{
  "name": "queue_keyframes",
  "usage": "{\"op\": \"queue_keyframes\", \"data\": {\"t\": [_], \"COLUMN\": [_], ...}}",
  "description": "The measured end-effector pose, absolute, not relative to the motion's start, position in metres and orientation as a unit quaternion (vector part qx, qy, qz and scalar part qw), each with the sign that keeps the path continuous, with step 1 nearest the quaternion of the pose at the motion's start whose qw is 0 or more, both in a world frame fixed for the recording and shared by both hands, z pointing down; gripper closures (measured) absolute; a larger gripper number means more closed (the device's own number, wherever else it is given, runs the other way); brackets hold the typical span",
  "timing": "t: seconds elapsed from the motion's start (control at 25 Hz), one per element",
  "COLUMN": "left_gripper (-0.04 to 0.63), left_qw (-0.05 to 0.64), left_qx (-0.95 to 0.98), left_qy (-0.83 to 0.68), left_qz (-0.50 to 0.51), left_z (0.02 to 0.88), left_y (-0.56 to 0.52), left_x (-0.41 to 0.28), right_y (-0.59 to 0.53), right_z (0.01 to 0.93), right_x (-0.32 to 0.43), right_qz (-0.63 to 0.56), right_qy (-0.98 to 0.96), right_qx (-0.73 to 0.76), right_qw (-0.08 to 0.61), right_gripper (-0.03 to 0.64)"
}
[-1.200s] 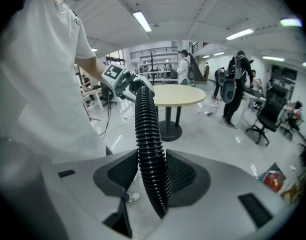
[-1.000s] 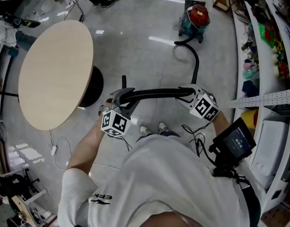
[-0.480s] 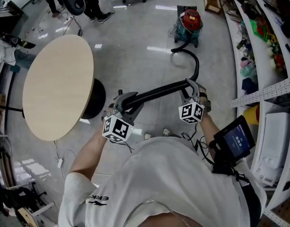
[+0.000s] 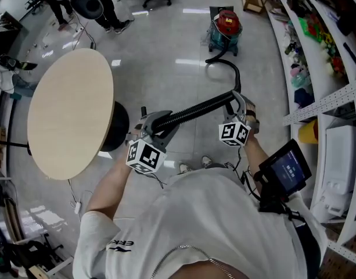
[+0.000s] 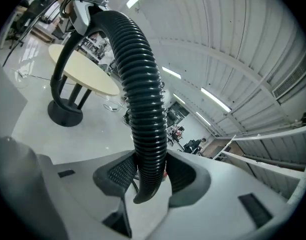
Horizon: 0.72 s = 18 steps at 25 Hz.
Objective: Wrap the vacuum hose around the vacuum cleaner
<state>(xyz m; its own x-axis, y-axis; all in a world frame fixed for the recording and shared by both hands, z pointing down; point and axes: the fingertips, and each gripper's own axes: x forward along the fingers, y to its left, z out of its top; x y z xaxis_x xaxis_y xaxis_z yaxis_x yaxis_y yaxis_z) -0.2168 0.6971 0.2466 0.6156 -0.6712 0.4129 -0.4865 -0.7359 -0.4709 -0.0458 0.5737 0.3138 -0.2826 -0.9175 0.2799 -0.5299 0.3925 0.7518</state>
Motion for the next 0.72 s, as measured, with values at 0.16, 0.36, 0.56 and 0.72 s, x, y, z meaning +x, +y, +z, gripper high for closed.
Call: {"op": "queue_keyframes", "data": {"t": [0.16, 0.36, 0.56, 0.72], "left_gripper": [0.430, 0.430, 0.430, 0.430], "left_qw": [0.158, 0.167, 0.184, 0.195], "left_qx": [-0.896, -0.909, -0.917, -0.922], "left_qy": [0.311, 0.281, 0.245, 0.216], "left_qz": [-0.275, -0.259, -0.256, -0.255], "left_z": [0.249, 0.245, 0.235, 0.232], "left_y": [0.694, 0.683, 0.662, 0.632], "left_x": [-0.210, -0.193, -0.158, -0.103], "right_y": [0.581, 0.581, 0.573, 0.556], "right_z": [0.304, 0.294, 0.284, 0.283], "right_x": [-0.028, -0.003, 0.039, 0.098], "right_qz": [-0.266, -0.252, -0.232, -0.210], "right_qy": [-0.738, -0.719, -0.700, -0.685], "right_qx": [0.504, 0.534, 0.571, 0.601], "right_qw": [0.363, 0.367, 0.361, 0.355], "right_gripper": [0.437, 0.439, 0.440, 0.440]}}
